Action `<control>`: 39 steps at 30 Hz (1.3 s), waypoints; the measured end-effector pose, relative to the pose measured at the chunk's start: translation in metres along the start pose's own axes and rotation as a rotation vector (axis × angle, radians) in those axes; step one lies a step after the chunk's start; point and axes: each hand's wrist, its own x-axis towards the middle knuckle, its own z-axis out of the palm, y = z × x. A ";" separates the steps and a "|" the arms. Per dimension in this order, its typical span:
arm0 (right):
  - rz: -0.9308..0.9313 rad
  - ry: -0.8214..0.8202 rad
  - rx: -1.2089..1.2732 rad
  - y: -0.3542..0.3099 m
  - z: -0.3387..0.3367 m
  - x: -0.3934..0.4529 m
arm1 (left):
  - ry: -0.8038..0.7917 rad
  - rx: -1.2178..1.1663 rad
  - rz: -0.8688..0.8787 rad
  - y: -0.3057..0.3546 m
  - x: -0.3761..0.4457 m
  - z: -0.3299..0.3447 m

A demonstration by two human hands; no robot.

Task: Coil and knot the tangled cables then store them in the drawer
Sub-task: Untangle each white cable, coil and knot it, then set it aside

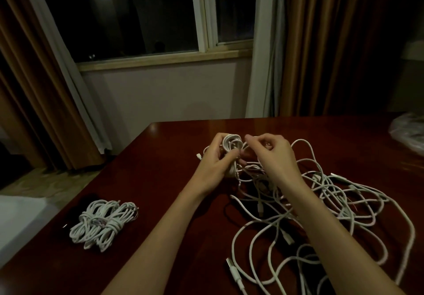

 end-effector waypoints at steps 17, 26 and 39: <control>0.407 -0.157 0.570 -0.001 -0.004 0.002 | -0.205 -0.289 -0.120 0.006 0.000 0.016; 0.149 -0.138 0.422 -0.001 -0.003 0.004 | -0.035 -0.371 -0.186 0.003 0.004 0.008; -0.296 0.058 -0.134 0.005 0.003 -0.001 | 0.184 -0.225 -0.130 0.000 0.008 -0.006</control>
